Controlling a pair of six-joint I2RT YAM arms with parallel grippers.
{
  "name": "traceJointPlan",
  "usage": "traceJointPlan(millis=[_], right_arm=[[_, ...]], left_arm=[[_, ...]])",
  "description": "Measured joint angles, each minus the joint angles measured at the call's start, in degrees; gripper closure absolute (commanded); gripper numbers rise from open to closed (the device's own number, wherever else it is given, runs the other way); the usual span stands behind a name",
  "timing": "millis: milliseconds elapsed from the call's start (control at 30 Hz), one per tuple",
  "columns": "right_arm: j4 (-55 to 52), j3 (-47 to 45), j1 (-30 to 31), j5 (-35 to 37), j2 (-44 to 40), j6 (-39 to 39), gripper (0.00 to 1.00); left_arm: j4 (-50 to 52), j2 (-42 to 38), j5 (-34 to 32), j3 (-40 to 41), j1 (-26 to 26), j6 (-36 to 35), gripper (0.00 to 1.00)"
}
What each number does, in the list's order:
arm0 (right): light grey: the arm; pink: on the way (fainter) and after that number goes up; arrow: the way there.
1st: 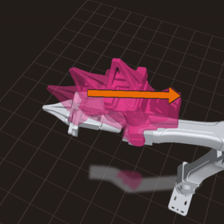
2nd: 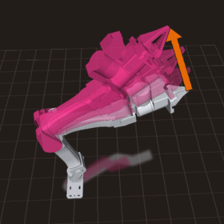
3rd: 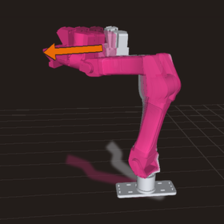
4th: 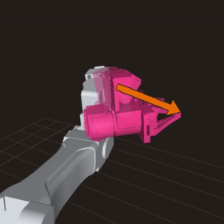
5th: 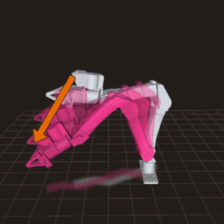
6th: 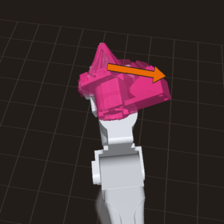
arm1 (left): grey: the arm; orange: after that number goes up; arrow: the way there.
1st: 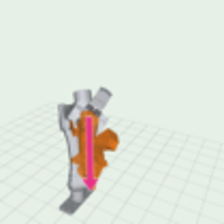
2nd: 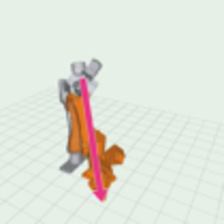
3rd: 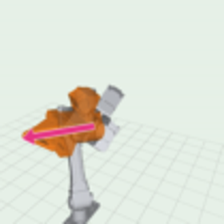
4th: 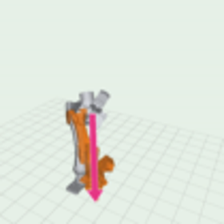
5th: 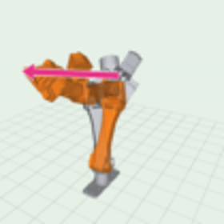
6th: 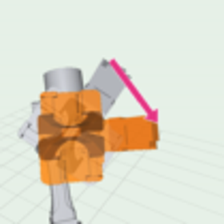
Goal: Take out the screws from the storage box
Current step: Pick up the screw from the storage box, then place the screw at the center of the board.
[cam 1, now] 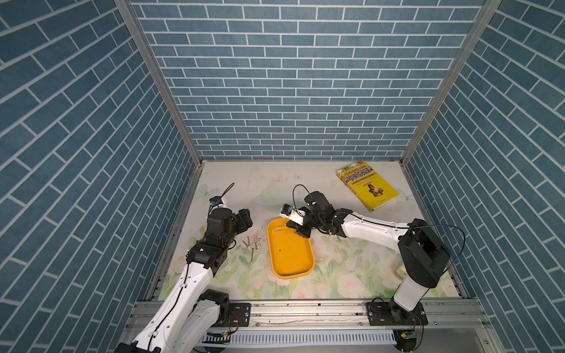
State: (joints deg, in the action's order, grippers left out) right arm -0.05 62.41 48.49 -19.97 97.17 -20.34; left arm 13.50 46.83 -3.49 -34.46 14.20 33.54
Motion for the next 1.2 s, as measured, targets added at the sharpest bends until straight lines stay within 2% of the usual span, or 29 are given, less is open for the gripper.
traceJointPlan(millis=[233,367,600,833,1100,1200], right_arm=[[8.9,-10.0,-4.3,5.4,-10.6,5.3,1.0],[12.1,-15.9,-5.4,10.7,-13.9,9.0,1.0],[14.7,-25.0,-7.8,18.2,-17.8,15.5,1.0],[15.9,-26.1,-9.5,23.7,-17.5,20.1,1.0],[17.7,-27.4,-12.0,23.7,-12.0,24.1,1.0],[18.1,-27.3,-12.6,22.7,-9.0,25.0,1.0]], left_arm=[[0.0,3.4,1.0,-2.1,3.5,-1.3,0.18],[0.9,7.1,-0.2,-4.6,8.3,-2.2,0.19],[2.7,17.2,-4.2,-13.8,16.8,-3.2,0.21],[6.7,27.6,-6.4,-20.5,20.2,-3.9,0.23],[12.5,32.0,-7.4,-24.8,21.1,-5.6,0.23],[15.3,34.4,-7.4,-27.8,21.5,-6.4,0.27]])
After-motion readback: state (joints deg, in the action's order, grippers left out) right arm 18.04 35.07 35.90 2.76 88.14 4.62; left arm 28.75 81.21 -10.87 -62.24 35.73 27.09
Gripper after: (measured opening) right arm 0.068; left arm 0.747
